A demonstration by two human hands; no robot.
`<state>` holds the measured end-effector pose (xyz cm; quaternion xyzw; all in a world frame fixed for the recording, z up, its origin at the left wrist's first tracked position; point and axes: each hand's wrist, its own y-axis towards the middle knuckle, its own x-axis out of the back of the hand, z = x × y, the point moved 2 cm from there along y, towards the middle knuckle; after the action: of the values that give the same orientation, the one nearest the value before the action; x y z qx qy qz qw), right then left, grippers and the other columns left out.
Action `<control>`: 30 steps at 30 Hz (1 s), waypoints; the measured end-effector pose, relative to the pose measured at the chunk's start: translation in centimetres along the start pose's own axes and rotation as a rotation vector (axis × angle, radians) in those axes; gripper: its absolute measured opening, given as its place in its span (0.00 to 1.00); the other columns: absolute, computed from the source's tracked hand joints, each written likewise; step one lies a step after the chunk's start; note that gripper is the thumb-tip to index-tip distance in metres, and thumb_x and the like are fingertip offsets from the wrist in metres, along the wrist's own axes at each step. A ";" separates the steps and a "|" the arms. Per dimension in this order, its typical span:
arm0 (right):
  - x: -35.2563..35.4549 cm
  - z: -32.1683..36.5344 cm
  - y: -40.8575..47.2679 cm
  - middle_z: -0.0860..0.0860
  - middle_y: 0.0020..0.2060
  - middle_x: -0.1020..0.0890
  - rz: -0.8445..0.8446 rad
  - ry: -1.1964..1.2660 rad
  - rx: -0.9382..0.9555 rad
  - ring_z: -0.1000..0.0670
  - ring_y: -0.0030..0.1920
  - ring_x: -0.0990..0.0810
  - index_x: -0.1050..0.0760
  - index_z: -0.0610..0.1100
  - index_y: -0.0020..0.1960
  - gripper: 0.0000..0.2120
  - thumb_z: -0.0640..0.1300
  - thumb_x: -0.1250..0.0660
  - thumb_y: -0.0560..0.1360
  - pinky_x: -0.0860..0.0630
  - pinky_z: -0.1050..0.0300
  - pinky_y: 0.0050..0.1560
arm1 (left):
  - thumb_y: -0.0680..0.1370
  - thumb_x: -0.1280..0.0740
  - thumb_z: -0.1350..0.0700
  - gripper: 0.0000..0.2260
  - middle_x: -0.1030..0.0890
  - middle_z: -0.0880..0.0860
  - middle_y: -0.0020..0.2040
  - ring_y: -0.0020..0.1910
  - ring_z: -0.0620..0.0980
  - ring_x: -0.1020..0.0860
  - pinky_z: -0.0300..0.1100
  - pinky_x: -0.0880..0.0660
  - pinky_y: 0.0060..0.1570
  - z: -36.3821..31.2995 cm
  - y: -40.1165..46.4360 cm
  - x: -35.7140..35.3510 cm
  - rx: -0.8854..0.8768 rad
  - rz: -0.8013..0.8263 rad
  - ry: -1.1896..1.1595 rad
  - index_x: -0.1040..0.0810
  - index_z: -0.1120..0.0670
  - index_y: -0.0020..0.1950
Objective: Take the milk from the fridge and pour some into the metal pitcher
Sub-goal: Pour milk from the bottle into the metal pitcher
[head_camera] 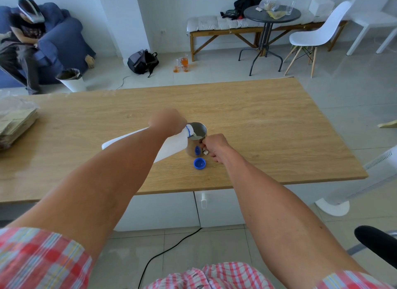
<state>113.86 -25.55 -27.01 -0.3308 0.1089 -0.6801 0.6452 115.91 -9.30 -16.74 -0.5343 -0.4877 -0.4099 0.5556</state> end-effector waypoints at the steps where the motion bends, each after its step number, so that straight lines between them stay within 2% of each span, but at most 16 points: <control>1: 0.0 0.0 0.0 0.49 0.30 0.27 0.004 0.002 -0.003 0.52 0.22 0.37 0.19 0.43 0.48 0.10 0.38 0.39 0.79 0.40 0.71 0.18 | 0.82 0.41 0.48 0.11 0.22 0.56 0.51 0.50 0.58 0.22 0.49 0.28 0.49 0.0 0.0 0.0 0.001 -0.001 -0.001 0.24 0.55 0.53; 8: 0.0 0.0 0.0 0.48 0.31 0.26 0.012 0.001 -0.005 0.52 0.23 0.36 0.19 0.42 0.48 0.10 0.38 0.39 0.79 0.41 0.71 0.17 | 0.81 0.41 0.48 0.11 0.21 0.56 0.50 0.50 0.59 0.22 0.49 0.27 0.48 0.1 0.2 -0.2 0.002 -0.002 -0.003 0.25 0.54 0.52; 13: 0.0 0.0 0.0 0.48 0.31 0.26 0.005 0.012 -0.005 0.52 0.23 0.36 0.17 0.40 0.53 0.12 0.38 0.39 0.79 0.40 0.71 0.17 | 0.81 0.41 0.48 0.11 0.22 0.55 0.50 0.49 0.58 0.22 0.49 0.28 0.46 0.1 0.3 -0.2 -0.001 -0.003 -0.001 0.25 0.54 0.52; 18: 0.0 0.1 -0.2 0.48 0.31 0.25 0.003 0.006 -0.006 0.52 0.24 0.36 0.17 0.41 0.50 0.11 0.38 0.39 0.79 0.40 0.71 0.17 | 0.82 0.41 0.48 0.12 0.22 0.55 0.50 0.49 0.58 0.22 0.49 0.29 0.46 0.0 0.3 -0.2 0.001 0.003 0.007 0.24 0.54 0.52; 24: 0.1 0.1 -0.4 0.48 0.33 0.24 -0.001 -0.004 0.001 0.52 0.25 0.35 0.17 0.38 0.57 0.13 0.38 0.39 0.80 0.40 0.70 0.17 | 0.82 0.41 0.48 0.12 0.22 0.55 0.49 0.48 0.58 0.22 0.49 0.28 0.45 -0.1 0.2 -0.1 0.001 0.010 0.017 0.24 0.55 0.52; 30: 0.2 0.3 -0.9 0.49 0.33 0.24 0.003 -0.012 0.004 0.52 0.26 0.34 0.17 0.40 0.53 0.12 0.38 0.40 0.80 0.39 0.65 0.20 | 0.82 0.41 0.49 0.12 0.21 0.56 0.50 0.50 0.58 0.22 0.49 0.27 0.47 -0.3 0.1 0.1 0.001 0.006 0.026 0.24 0.55 0.53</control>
<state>113.34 -25.48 -26.19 -0.3335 0.1040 -0.6773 0.6474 116.02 -9.55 -16.67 -0.5302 -0.4788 -0.4149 0.5635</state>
